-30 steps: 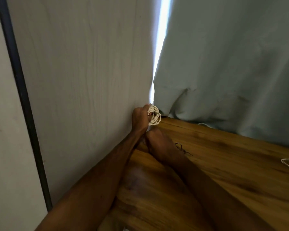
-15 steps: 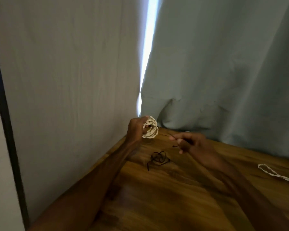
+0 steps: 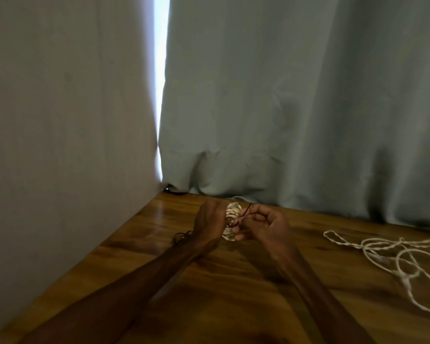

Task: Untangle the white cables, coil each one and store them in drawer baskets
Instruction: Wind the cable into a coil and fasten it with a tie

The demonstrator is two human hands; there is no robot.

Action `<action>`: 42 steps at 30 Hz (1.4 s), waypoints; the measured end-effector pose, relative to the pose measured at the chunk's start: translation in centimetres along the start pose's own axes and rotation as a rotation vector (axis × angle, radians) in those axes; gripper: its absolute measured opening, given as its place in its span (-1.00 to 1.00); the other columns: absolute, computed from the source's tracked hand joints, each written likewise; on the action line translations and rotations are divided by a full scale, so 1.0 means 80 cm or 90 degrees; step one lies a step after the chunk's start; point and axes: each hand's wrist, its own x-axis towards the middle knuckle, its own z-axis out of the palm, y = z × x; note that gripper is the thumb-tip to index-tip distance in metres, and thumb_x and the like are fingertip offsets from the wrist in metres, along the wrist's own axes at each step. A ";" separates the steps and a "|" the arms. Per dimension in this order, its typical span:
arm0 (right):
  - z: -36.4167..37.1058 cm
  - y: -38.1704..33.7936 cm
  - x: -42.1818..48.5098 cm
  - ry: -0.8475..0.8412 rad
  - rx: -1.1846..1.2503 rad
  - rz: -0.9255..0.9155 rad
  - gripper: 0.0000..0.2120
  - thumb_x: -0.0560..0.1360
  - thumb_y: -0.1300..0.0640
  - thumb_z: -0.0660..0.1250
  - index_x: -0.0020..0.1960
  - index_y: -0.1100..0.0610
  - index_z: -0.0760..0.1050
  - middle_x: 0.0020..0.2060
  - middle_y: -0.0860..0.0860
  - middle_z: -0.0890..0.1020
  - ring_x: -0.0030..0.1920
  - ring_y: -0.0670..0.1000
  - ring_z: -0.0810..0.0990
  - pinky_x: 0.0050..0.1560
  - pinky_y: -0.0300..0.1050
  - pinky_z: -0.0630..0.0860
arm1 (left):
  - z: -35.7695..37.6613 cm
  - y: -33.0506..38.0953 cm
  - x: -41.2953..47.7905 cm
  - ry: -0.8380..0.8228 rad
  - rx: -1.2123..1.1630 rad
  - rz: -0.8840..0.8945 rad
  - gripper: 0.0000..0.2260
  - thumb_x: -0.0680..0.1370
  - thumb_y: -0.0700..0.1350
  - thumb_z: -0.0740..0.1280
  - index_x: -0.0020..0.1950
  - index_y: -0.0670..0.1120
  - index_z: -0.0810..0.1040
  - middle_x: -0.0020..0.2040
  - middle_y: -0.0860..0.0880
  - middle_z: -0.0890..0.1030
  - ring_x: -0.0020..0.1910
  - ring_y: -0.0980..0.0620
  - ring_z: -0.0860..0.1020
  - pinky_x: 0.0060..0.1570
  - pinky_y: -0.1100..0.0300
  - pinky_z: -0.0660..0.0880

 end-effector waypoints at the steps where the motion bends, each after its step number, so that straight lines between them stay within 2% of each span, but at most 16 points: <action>1: -0.002 0.004 0.000 0.000 -0.016 -0.005 -0.90 0.54 0.44 0.35 -0.02 0.30 0.60 -0.20 0.21 0.74 -0.20 0.18 0.74 -0.21 -0.01 0.71 | 0.008 0.008 -0.001 0.006 -0.029 -0.011 -0.68 0.67 0.05 0.17 0.16 -0.14 0.58 0.10 -0.10 0.52 0.13 -0.06 0.47 0.10 0.09 0.35; 3: -0.004 0.008 -0.001 0.016 -0.040 -0.028 -0.86 0.53 0.44 0.38 -0.04 0.23 0.62 -0.21 0.16 0.75 -0.20 0.16 0.75 -0.21 0.01 0.71 | 0.021 0.020 -0.004 0.005 -0.024 -0.009 -0.67 0.65 0.06 0.17 0.10 -0.16 0.59 0.04 -0.12 0.53 0.12 -0.10 0.48 0.13 0.00 0.40; 6: -0.011 0.009 0.000 0.046 -0.054 -0.070 -0.84 0.52 0.45 0.39 -0.04 0.23 0.64 -0.22 0.15 0.74 -0.21 0.16 0.75 -0.20 0.07 0.71 | 0.029 0.025 -0.005 0.028 -0.019 0.001 -0.69 0.67 0.04 0.19 0.05 -0.17 0.58 0.00 -0.12 0.55 0.06 -0.12 0.50 0.06 -0.01 0.40; 9: -0.022 0.013 0.004 0.045 -0.155 -0.109 -0.83 0.48 0.43 0.42 -0.06 0.20 0.66 -0.24 0.09 0.75 -0.23 0.14 0.75 -0.15 0.10 0.71 | 0.024 0.026 -0.004 0.043 -0.015 0.000 -0.69 0.68 0.03 0.19 0.10 -0.19 0.57 0.07 -0.14 0.56 0.13 -0.13 0.50 0.19 -0.06 0.41; 12: -0.020 0.020 0.004 0.017 -0.316 -0.171 -0.79 0.42 0.38 0.46 -0.11 0.09 0.72 -0.21 -0.09 0.75 -0.19 -0.08 0.73 -0.10 -0.16 0.64 | 0.014 0.029 -0.007 0.045 -0.039 -0.012 -0.70 0.70 0.02 0.18 0.16 -0.17 0.55 0.11 -0.13 0.54 0.20 -0.13 0.48 0.28 -0.06 0.38; 15: -0.014 0.020 0.001 0.015 -0.335 -0.211 -0.80 0.41 0.38 0.51 -0.10 0.11 0.73 -0.22 -0.15 0.74 -0.21 -0.18 0.71 -0.15 -0.38 0.56 | 0.007 0.032 -0.012 0.031 -0.051 -0.002 -0.70 0.71 0.00 0.17 0.19 -0.20 0.56 0.18 -0.19 0.55 0.24 -0.12 0.47 0.29 -0.01 0.35; 20: -0.016 0.018 -0.001 0.054 -0.336 -0.271 -0.81 0.38 0.38 0.57 -0.10 0.14 0.72 -0.19 -0.14 0.74 -0.22 -0.19 0.71 -0.14 -0.35 0.61 | -0.001 0.030 -0.015 0.018 -0.041 0.014 -0.68 0.72 -0.03 0.16 0.16 -0.24 0.58 0.14 -0.23 0.60 0.18 -0.16 0.53 0.12 0.09 0.37; 24: -0.018 0.021 -0.003 0.064 -0.423 -0.319 -0.80 0.36 0.29 0.60 -0.11 0.02 0.75 -0.23 -0.20 0.70 -0.21 -0.13 0.67 -0.23 -0.40 0.52 | 0.000 0.034 -0.021 0.010 -0.079 0.010 -0.70 0.70 0.00 0.22 0.16 -0.21 0.58 0.15 -0.20 0.56 0.22 -0.12 0.47 0.27 0.00 0.36; 26: -0.021 0.022 0.000 0.078 -0.462 -0.342 -0.80 0.35 0.24 0.62 -0.11 -0.01 0.76 -0.27 -0.20 0.64 -0.25 -0.09 0.62 -0.24 -0.34 0.50 | 0.003 0.033 -0.023 -0.012 -0.090 0.006 -0.71 0.69 0.01 0.23 0.16 -0.20 0.57 0.08 -0.13 0.53 0.19 -0.10 0.47 0.25 0.03 0.37; 28: -0.025 0.023 0.002 0.087 -0.483 -0.352 -0.78 0.34 0.23 0.63 -0.09 -0.02 0.76 -0.26 -0.20 0.60 -0.25 -0.09 0.58 -0.25 -0.38 0.45 | 0.005 0.034 -0.027 -0.013 -0.107 0.004 -0.69 0.66 0.07 0.25 0.13 -0.17 0.57 0.02 -0.05 0.52 0.16 -0.08 0.49 0.23 -0.01 0.42; 31: -0.029 0.025 0.003 0.101 -0.487 -0.354 -0.77 0.34 0.22 0.64 -0.08 -0.03 0.76 -0.24 -0.23 0.59 -0.23 -0.11 0.59 -0.25 -0.42 0.44 | 0.008 0.036 -0.032 -0.012 -0.146 0.007 -0.74 0.55 0.14 0.26 -0.09 -0.03 0.56 -0.09 0.05 0.51 0.08 -0.06 0.53 0.21 -0.10 0.48; 33: -0.028 0.026 0.003 0.108 -0.486 -0.361 -0.77 0.34 0.23 0.63 -0.08 -0.03 0.76 -0.24 -0.21 0.60 -0.25 -0.13 0.59 -0.26 -0.38 0.46 | 0.009 0.039 -0.036 -0.011 -0.147 0.023 -0.75 0.51 0.13 0.23 -0.14 -0.03 0.54 -0.14 0.11 0.48 0.01 0.02 0.49 0.19 -0.01 0.46; 35: -0.025 0.029 0.002 0.122 -0.478 -0.368 -0.78 0.35 0.24 0.62 -0.08 -0.02 0.76 -0.24 -0.17 0.63 -0.27 -0.13 0.60 -0.27 -0.32 0.49 | 0.010 0.037 -0.036 0.001 -0.154 0.045 -0.70 0.46 0.12 0.20 -0.10 -0.07 0.57 -0.18 0.12 0.48 -0.08 0.06 0.46 0.12 0.04 0.43; 38: -0.020 0.029 0.000 0.141 -0.452 -0.364 -0.81 0.38 0.23 0.60 -0.07 -0.01 0.76 -0.21 -0.15 0.70 -0.26 -0.13 0.65 -0.25 -0.25 0.55 | 0.010 0.032 -0.033 0.012 -0.136 0.069 -0.76 0.54 0.07 0.24 -0.20 -0.04 0.54 -0.22 0.07 0.51 -0.18 0.09 0.48 -0.05 0.04 0.42; 40: -0.016 0.028 -0.004 0.130 -0.441 -0.360 -0.83 0.40 0.21 0.59 -0.05 0.01 0.76 -0.18 -0.18 0.72 -0.22 -0.17 0.67 -0.20 -0.31 0.56 | 0.010 0.028 -0.028 0.031 -0.108 0.085 -0.75 0.50 0.10 0.22 -0.29 0.01 0.51 -0.29 0.03 0.53 -0.24 0.04 0.50 -0.19 0.07 0.36; 42: -0.012 0.028 -0.007 0.114 -0.441 -0.344 -0.85 0.44 0.18 0.57 0.00 0.03 0.76 -0.14 -0.18 0.74 -0.17 -0.22 0.69 -0.15 -0.39 0.57 | 0.010 0.024 -0.024 0.039 -0.093 0.087 -0.71 0.48 0.12 0.19 -0.26 -0.04 0.55 -0.28 0.04 0.53 -0.22 0.06 0.48 -0.17 0.12 0.31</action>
